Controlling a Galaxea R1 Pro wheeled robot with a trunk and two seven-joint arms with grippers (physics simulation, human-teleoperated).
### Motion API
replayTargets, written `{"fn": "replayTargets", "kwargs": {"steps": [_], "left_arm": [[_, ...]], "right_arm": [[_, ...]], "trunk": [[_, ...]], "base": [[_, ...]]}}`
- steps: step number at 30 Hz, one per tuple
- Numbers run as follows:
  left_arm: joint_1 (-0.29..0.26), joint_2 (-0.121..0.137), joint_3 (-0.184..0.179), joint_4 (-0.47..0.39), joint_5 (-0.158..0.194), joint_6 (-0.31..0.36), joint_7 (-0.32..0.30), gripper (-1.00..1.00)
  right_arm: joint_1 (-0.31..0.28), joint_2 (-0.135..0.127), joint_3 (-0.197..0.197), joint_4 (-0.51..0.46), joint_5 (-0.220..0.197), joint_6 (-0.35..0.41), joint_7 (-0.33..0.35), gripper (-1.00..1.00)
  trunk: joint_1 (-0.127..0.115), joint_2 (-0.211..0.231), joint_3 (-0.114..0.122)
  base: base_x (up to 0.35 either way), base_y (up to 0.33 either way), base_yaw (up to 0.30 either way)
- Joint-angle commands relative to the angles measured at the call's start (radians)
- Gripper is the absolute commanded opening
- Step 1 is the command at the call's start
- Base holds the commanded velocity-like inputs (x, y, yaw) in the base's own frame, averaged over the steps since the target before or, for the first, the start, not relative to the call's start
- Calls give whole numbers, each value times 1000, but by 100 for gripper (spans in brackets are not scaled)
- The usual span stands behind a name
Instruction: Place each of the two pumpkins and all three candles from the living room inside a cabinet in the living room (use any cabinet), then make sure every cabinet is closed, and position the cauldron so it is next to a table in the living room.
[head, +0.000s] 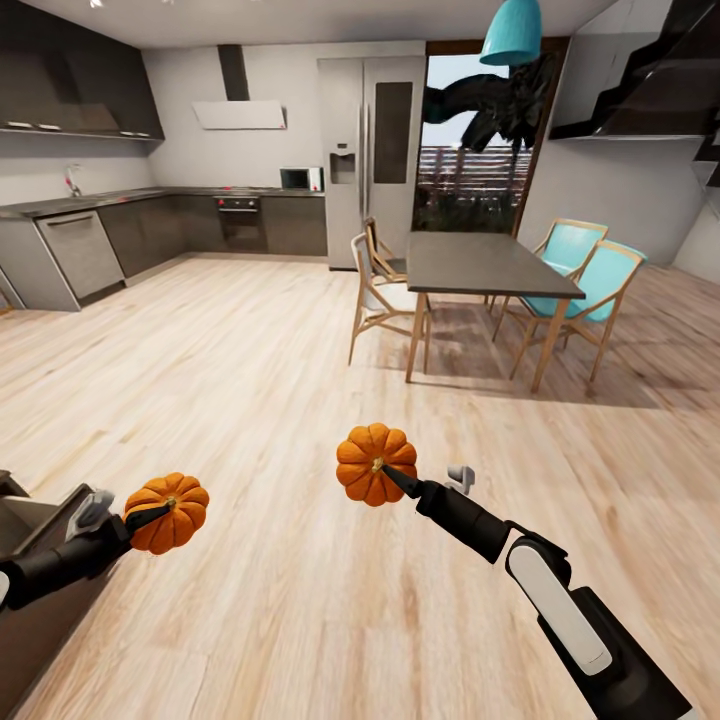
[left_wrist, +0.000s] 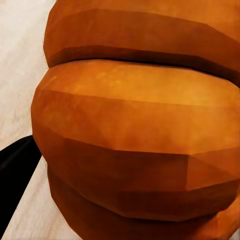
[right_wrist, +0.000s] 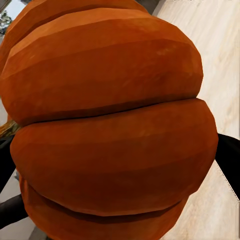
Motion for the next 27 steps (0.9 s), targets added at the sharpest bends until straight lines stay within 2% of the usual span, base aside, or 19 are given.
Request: {"fn": "replayTargets", "kwargs": {"steps": [1,27], "left_arm": [[-1,0,2,-1,4,7,-6,-100],[-1,0,3,-1,-3,6,-6,-100]], "right_arm": [[-1,-1,0,-1,-13,4,-1,-100],[-1,-1,0,0,-13,4,-1,-100]], "trunk": [[0,0,-1],[0,0,-1]], "base": [[246,-118,0],[245,-12,0]]}}
